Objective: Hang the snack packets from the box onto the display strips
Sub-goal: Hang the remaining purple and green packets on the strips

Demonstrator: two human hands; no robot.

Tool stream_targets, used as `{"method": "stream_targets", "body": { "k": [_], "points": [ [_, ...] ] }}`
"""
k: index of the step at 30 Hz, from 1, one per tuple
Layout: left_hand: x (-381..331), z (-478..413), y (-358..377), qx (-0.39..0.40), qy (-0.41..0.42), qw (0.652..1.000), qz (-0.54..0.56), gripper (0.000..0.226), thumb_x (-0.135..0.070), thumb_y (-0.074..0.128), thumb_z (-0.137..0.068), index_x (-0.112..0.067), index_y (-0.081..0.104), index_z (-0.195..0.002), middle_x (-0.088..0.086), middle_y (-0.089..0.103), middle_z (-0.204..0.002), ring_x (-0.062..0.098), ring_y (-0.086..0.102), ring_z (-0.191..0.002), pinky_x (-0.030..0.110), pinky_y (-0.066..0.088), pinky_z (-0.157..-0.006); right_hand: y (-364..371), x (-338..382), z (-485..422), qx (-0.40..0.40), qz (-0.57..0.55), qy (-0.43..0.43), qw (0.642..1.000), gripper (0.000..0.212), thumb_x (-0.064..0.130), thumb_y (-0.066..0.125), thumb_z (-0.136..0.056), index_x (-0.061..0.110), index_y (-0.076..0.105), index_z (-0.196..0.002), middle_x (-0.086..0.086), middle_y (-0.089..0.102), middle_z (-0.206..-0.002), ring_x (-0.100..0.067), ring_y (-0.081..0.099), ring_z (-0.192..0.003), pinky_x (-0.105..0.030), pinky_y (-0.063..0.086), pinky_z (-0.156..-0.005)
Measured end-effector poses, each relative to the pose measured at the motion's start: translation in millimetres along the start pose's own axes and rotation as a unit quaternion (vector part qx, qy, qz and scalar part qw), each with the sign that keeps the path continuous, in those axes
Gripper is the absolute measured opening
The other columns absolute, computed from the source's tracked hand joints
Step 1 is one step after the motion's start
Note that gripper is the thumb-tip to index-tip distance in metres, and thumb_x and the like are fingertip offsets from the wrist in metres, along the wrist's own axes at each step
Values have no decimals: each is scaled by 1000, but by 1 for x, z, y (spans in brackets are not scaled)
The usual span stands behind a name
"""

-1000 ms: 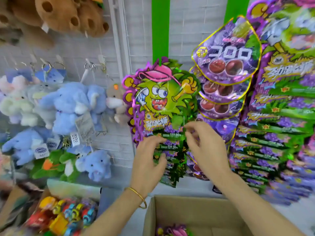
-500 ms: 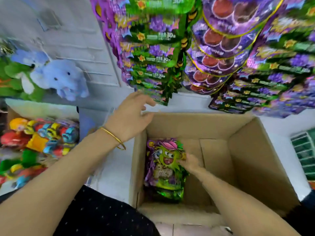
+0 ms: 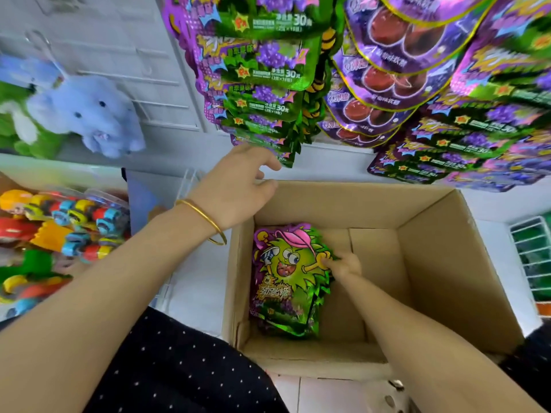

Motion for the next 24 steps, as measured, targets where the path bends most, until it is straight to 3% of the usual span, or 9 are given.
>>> {"method": "stream_targets", "body": {
  "k": [2,6,10,13,15,17,19,21,24],
  "points": [
    [-1,-1,2,1,2,1000,-1,25,-14,54,-88,-17,57,-112,4,47,-123,15,56,-104,19,39,-82,-2,6,4,-8,-15,-37,999,50,22,71,-81,2,56,-124,-15,58,-127,-27,53,-119,-28,39,-95],
    [3,-5,8,19,-4,1000,-24,26,-16,53,-88,-17,56,-114,6,48,-124,16,57,-102,18,37,-83,-15,29,15,24,-74,-159,984,22,12,67,-83,1,63,-102,-11,64,-104,-26,59,-100,-33,45,-87],
    [4,-9,17,49,-9,997,-51,34,-15,55,-88,-13,52,-122,9,48,-127,20,55,-108,21,36,-89,-51,69,39,64,-72,-295,950,31,9,65,-84,-3,58,-112,-7,57,-105,-19,51,-101,-30,40,-91],
    [6,-11,26,77,-18,995,-63,50,-17,61,-85,-10,44,-131,12,46,-134,23,46,-121,25,33,-98,-82,99,62,99,-60,-351,929,26,15,65,-85,11,57,-110,-4,56,-110,-17,50,-105,-29,38,-95],
    [6,-11,27,81,-17,994,-69,61,-20,66,-82,-9,40,-135,12,43,-138,25,41,-127,27,30,-102,-104,116,81,112,-60,-367,921,30,17,64,-86,7,58,-114,-1,56,-111,-14,51,-102,-20,40,-87],
    [5,-10,24,61,-11,997,-51,63,-19,69,-80,-10,41,-135,10,47,-134,23,45,-123,24,32,-99,-123,129,100,135,-69,-378,914,35,16,61,-87,4,55,-119,5,58,-102,-1,55,-85,-10,42,-68],
    [-1,-8,17,27,-4,1000,-11,46,-15,69,-79,-8,54,-122,6,60,-107,13,54,-95,8,37,-76,-136,137,115,157,-89,-378,908,36,14,60,-89,2,52,-121,5,57,-94,3,51,-69,-10,39,-56],
    [-9,-6,8,-2,17,1000,18,9,-12,68,-80,-15,64,-88,-4,53,-72,0,48,-64,6,35,-58,-146,146,130,162,-92,-380,906,25,9,60,-87,4,55,-111,0,58,-89,-2,51,-68,-11,40,-55],
    [-22,-2,-5,-10,37,999,33,34,-11,68,-80,-28,46,-61,-8,41,-59,2,43,-53,12,33,-53,-161,172,157,143,-81,-421,892,32,1,67,-80,23,57,-102,-1,60,-106,-2,58,-94,-10,48,-75]
  ]
}}
Point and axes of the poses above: each hand's wrist, its own z-axis away from the middle knuckle, its own y-axis out of the palm, x = y × z, the point moved 6 cm from there along -z, towards the middle knuckle
